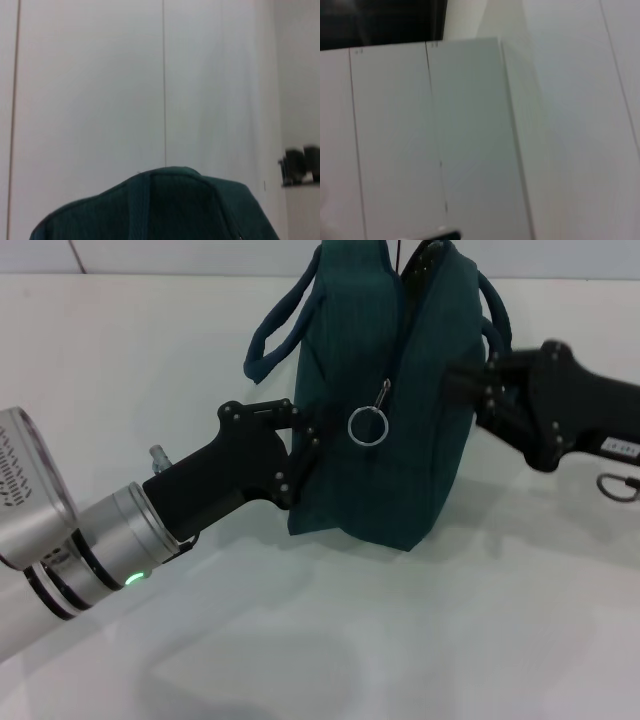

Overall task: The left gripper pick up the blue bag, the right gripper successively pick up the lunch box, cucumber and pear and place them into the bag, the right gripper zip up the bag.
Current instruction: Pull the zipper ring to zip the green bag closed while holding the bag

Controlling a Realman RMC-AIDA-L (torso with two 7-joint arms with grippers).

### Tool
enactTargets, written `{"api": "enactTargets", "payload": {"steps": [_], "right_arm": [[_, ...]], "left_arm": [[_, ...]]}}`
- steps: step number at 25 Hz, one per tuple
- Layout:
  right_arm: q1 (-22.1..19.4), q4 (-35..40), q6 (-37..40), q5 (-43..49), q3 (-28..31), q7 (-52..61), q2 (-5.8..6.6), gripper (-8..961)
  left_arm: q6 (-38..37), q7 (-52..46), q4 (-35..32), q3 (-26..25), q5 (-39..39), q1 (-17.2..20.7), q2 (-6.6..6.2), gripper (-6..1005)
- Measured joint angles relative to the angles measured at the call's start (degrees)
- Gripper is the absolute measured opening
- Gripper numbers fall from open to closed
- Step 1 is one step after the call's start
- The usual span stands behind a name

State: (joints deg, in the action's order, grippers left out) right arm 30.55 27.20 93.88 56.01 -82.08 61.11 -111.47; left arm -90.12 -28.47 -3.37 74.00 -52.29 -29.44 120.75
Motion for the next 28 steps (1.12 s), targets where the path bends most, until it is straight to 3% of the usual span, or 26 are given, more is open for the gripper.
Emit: {"api": "enactTargets", "payload": {"steps": [10,20,23,28], "right_arm": [[-0.02,1.31,-4.14,9.54,0.0,5.01,-0.16,86],[-1.1,1.68,-6.42,11.02,0.11,6.59,0.11,97],[-1.31,1.69,-6.43,11.04,0.51,6.89,0.19,275],[-2.78,3.16,-6.59,11.07,1.85,7.24,0.15,284]], "left_arm": [[-1.4,2.11,-0.07,2.28,-0.12,-0.53,0.0,71],[-2.72,3.25,-0.07,3.13,-0.13,-0.46,0.0,68],[-3.05,3.91,-0.06,3.64,-0.12,-0.35,0.01,68],[-3.93,4.63,-0.06,3.87,-0.11,-0.05,0.0,68]]}}
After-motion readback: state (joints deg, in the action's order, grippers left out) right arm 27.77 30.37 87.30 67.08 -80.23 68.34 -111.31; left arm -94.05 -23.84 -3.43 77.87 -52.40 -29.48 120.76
